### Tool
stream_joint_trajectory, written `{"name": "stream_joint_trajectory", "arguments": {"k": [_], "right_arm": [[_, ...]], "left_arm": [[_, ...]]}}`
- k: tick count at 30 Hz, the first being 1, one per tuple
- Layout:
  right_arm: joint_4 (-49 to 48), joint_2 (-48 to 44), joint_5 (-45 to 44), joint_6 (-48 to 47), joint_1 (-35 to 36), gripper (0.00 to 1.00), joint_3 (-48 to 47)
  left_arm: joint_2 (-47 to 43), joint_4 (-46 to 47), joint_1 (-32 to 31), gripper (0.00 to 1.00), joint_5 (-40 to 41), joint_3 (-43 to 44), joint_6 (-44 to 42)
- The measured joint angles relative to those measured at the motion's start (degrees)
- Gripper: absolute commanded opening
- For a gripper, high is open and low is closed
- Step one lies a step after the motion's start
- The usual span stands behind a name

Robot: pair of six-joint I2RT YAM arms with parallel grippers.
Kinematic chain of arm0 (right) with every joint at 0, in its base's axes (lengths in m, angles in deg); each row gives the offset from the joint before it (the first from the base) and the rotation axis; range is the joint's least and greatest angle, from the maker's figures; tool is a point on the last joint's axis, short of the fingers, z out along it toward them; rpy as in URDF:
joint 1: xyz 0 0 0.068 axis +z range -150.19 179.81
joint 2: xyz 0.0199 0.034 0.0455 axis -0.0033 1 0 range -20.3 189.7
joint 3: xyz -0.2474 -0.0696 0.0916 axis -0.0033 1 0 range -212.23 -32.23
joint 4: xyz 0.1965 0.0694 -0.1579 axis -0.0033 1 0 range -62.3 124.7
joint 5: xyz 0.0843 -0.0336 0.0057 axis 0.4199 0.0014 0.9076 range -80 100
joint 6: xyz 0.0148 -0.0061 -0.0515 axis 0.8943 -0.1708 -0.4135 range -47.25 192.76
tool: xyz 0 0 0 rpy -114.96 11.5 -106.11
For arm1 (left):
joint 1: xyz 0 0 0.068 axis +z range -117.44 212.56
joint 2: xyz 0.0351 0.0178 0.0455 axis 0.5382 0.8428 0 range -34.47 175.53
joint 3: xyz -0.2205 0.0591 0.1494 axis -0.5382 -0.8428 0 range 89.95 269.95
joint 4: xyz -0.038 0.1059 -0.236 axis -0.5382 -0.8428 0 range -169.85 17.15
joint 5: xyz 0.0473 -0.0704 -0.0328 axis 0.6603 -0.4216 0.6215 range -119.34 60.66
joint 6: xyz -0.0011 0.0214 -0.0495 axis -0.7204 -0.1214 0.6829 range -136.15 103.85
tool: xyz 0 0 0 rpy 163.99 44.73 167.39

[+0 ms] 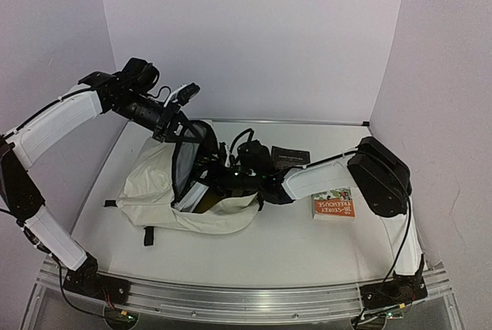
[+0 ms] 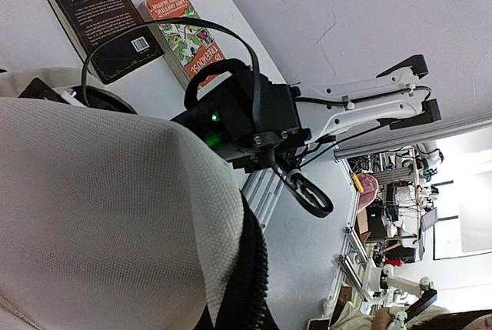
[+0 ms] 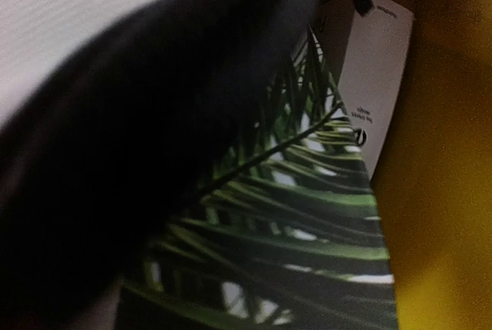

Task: Pack the student bag
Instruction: Place the book in the student bag.

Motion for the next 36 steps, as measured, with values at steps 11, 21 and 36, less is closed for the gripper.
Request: {"name": "stream_joint_trajectory", "arguments": {"k": [11, 21, 36], "right_arm": [[7.43, -0.32, -9.41, -14.09, 0.96, 0.88, -1.32], [19.33, -14.23, -23.71, -19.67, 1.29, 0.86, 6.12], [20.51, -11.42, -19.17, -18.95, 1.2, 0.53, 4.62]], "left_arm": [[-8.4, 13.45, 1.3, 0.0, 4.17, -14.34, 5.2], [-16.33, 22.37, 9.88, 0.0, 7.51, -23.63, 12.27], [-16.28, 23.77, 9.91, 0.0, 5.44, -24.41, 12.25]]}}
